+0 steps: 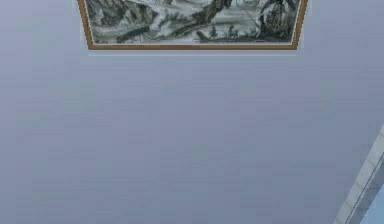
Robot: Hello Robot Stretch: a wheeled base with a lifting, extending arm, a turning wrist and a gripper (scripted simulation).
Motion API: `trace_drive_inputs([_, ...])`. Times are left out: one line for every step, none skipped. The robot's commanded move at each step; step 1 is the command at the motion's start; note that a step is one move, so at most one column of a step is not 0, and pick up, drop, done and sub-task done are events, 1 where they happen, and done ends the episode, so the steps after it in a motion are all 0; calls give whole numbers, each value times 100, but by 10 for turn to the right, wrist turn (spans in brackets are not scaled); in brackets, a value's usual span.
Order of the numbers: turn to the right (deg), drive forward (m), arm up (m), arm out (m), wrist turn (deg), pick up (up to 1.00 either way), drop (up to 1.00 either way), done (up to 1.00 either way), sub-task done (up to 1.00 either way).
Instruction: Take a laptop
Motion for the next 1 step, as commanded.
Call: trace_drive_inputs([0,0,50,0,0,0,0,0,0])
